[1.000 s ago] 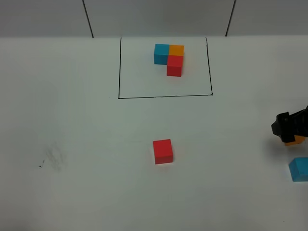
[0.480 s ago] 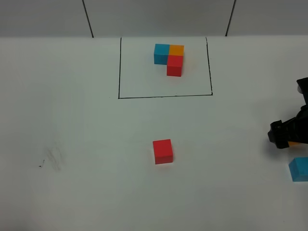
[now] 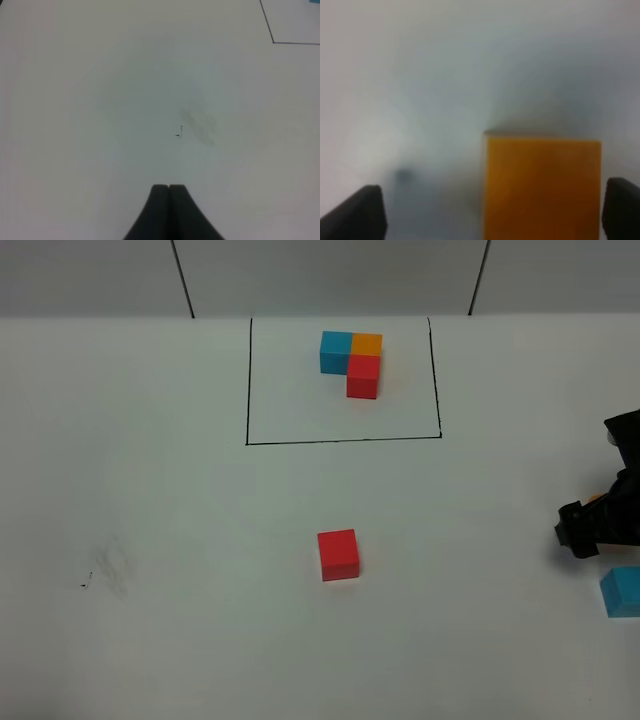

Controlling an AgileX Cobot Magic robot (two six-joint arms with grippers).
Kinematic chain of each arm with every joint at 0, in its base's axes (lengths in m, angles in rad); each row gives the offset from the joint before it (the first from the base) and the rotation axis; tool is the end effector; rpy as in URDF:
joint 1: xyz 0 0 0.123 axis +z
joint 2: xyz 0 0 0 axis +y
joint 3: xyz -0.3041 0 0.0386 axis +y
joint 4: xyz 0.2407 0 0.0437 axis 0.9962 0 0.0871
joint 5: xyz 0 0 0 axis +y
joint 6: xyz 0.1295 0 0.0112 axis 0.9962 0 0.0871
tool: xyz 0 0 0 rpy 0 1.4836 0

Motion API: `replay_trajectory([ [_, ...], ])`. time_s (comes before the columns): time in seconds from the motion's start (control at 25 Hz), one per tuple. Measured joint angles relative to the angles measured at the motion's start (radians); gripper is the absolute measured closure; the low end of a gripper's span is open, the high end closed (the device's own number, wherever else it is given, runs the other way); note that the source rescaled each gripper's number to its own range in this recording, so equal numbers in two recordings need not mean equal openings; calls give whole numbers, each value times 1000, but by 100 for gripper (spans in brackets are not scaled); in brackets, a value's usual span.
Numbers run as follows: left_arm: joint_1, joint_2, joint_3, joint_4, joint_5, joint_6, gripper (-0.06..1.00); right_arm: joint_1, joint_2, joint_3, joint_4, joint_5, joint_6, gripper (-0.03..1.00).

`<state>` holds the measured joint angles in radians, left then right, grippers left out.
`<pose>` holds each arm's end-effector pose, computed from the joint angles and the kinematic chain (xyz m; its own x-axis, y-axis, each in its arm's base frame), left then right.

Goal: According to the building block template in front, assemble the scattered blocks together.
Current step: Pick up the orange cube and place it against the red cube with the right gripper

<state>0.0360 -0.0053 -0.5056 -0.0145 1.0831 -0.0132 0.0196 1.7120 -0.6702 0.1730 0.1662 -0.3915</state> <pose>-0.0007 -0.0017 0.2551 -0.4653 -0.0368 -0.8844 -0.0340 0.9991 -0.0237 0.2968 0.0095 0.1160 -0.8704 -0.2361 -0.4321 -0.2282 0.9710 -0.0708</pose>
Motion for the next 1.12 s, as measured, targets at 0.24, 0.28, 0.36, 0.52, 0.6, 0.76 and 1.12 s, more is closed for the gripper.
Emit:
replay_trajectory([
  [0.24,0,0,0,0,0,0,94,0,5,0,-11,-32,1,6],
  [0.28,0,0,0,0,0,0,94,0,5,0,-11,-34,1,8],
  [0.36,0,0,0,0,0,0,94,0,5,0,-12,-41,1,15],
  [0.52,0,0,0,0,0,0,94,-1,5,0,-15,-44,3,41],
  [0.6,0,0,0,0,0,1,94,-2,5,0,-16,-45,4,50],
  [0.76,0,0,0,0,0,3,94,-2,13,-1,-17,-49,4,50],
  [1.12,0,0,0,0,0,3,94,-2,40,-4,-17,-71,5,50],
])
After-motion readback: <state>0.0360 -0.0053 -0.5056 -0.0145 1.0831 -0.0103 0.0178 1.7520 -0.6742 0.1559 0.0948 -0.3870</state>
